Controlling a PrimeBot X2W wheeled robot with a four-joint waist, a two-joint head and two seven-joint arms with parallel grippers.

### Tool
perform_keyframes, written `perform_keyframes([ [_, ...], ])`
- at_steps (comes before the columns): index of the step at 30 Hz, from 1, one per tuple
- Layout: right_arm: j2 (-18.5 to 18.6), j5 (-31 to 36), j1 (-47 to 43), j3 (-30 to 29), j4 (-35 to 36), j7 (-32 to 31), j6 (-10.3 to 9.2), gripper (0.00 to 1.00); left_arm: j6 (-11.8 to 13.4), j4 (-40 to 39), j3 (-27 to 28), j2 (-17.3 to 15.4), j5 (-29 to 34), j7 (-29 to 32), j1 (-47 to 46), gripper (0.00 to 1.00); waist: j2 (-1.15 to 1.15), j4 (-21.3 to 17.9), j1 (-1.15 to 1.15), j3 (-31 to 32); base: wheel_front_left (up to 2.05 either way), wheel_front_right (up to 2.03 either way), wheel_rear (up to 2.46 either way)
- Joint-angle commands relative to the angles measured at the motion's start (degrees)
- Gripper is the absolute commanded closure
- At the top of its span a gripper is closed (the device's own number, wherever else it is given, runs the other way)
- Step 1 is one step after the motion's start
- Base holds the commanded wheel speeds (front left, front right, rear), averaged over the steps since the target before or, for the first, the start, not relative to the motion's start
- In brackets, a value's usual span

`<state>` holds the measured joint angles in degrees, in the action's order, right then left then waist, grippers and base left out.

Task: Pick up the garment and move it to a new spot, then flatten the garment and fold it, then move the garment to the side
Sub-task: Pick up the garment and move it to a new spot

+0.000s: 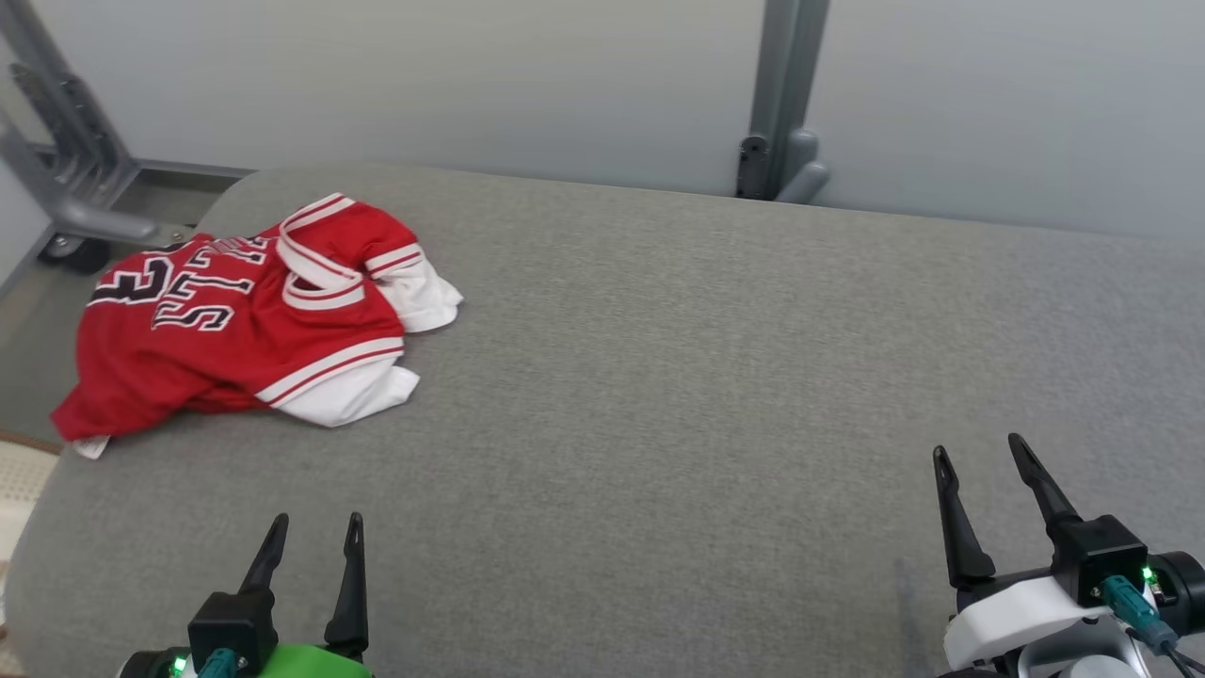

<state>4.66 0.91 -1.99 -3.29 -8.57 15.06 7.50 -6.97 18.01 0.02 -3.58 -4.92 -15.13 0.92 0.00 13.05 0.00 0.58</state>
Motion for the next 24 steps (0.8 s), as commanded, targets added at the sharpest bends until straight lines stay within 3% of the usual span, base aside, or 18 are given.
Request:
perform_keyframes([
  [1, 0.14, -0.38, 0.11, 0.47, -0.22, 0.18, -0.02, 0.0, 0.22, -0.05, 0.54, -0.39, -0.3, -0.03, 1.09, 0.0, 0.0, 8.67, 0.0, 1.85, 0.0, 0.0, 0.0],
  [7, 0.04, -0.98, -0.01, 2.42, -0.75, 0.18, -0.03, 0.0, 0.17, -0.64, 1.97, -0.43, -0.61, -0.03, 2.26, 0.0, 0.0, 11.25, 0.0, 2.64, 0.0, 0.0, 0.0],
  [14, 0.6, -1.38, -0.33, 3.15, -0.2, 0.18, -0.03, 0.0, -0.15, -0.49, 2.27, 0.02, -2.58, -0.03, -0.2, 0.0, 0.0, 9.28, 0.0, 1.14, 0.0, 0.0, 0.0],
  [19, 2.1, -0.68, 2.22, 3.29, 0.89, 0.18, -0.03, 0.0, -0.44, 2.83, 0.91, -0.11, -5.29, 0.73, -8.19, 0.0, 0.0, 6.21, 0.0, -5.38, 0.0, 0.0, 0.0],
  [24, 4.01, -0.01, 5.6, 3.14, 2.14, 0.18, -0.03, 0.0, -0.5, 9.04, 0.32, -0.79, -9.74, 6.11, -22.13, 0.0, 0.0, 3.13, 0.0, -14.58, 0.0, 0.0, 0.0],
])
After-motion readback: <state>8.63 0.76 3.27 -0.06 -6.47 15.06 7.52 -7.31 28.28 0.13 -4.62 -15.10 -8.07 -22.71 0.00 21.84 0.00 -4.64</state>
